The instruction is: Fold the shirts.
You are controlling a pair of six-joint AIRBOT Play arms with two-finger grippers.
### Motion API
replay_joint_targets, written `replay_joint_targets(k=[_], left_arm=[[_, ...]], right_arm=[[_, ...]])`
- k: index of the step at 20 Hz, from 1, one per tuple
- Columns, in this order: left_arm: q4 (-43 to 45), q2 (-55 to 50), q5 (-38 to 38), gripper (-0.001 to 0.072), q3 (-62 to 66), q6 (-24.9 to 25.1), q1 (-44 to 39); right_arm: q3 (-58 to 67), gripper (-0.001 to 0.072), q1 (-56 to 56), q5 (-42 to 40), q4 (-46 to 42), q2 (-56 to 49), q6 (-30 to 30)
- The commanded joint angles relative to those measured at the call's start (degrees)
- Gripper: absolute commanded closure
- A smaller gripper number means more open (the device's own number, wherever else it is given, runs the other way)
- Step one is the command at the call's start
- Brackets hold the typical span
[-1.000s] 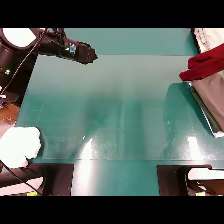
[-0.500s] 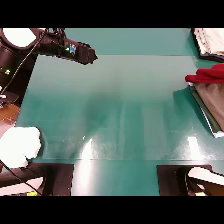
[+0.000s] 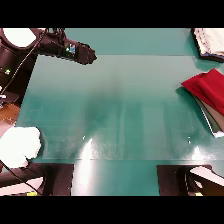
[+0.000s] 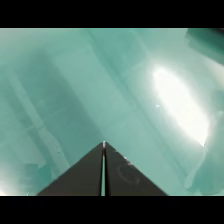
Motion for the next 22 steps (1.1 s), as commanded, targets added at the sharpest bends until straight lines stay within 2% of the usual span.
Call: replay_joint_targets(k=[1, 5, 11, 12, 13, 14, 15, 22], left_arm=[[0.1, 0.0, 0.0, 0.0683, 0.0, 0.0, 0.0], [0.2, 0.0, 0.0, 0.0682, 0.0, 0.0, 0.0], [0.2, 0.0, -0.3, 0.0682, 0.0, -0.1, 0.0], [0.2, 0.0, -0.1, 0.0682, 0.0, -0.1, 0.0], [0.2, 0.0, 0.3, 0.0682, 0.0, -0.1, 0.0], [0.2, 0.0, 1.0, 0.0682, 0.0, -0.1, 0.0], [0.2, 0.0, 1.6, 0.0682, 0.0, -0.1, 0.0], [0.2, 0.0, 5.8, 0.0682, 0.0, -0.1, 0.0]], right_arm=[[-4.0, 0.0226, -3.1, -0.6, 8.5, 1.0, 0.3], [-4.2, 0.0285, 6.1, 0.7, 20.5, 1.0, 0.3], [-4.2, 0.029, 28.6, -1.0, 22.2, 1.0, 0.3], [-4.2, 0.0342, 31.7, -1.7, 22.1, 1.0, 0.3], [-4.2, 0.0501, 34.7, -2.1, 22.1, 1.0, 0.3], [-4.2, 0.062, 37.4, -2.8, 22.1, 1.0, 0.3], [-4.2, 0.0688, 39.4, -3.3, 22.1, 1.0, 0.3], [-4.2, 0.0693, 45.4, -4.2, 21.9, 0.9, 0.3]])
